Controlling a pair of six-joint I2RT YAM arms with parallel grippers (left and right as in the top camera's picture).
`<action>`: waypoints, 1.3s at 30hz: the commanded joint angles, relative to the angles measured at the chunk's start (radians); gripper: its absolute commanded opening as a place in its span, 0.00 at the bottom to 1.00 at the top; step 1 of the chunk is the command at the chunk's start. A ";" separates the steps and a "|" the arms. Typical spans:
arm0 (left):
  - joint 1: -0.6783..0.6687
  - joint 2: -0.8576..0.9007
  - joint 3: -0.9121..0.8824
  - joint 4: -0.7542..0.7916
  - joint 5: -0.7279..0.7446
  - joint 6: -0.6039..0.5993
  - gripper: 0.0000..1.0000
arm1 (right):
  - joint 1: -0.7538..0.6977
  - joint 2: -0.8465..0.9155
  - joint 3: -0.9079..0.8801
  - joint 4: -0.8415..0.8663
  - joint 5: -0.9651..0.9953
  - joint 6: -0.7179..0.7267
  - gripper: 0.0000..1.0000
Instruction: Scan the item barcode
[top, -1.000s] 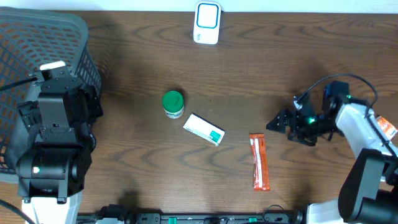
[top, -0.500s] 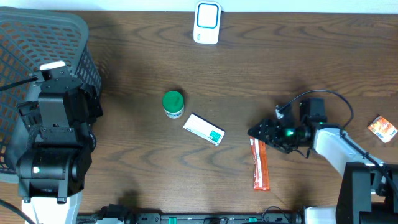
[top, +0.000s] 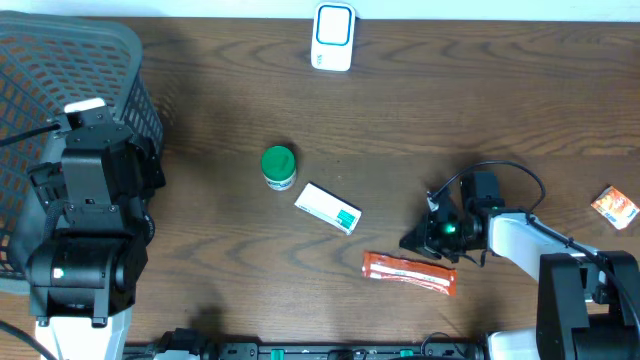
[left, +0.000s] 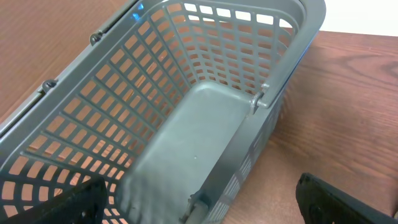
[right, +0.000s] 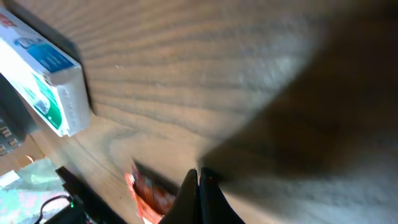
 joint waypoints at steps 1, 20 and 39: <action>0.006 -0.003 -0.006 0.001 -0.008 -0.005 0.96 | 0.006 0.033 -0.027 0.074 0.117 0.061 0.01; 0.006 -0.003 -0.006 0.001 -0.008 -0.005 0.96 | 0.214 -0.543 0.055 -0.555 0.449 0.307 0.01; 0.006 -0.003 -0.006 0.001 -0.008 -0.005 0.96 | 0.295 -0.378 -0.079 -0.450 0.486 0.477 0.01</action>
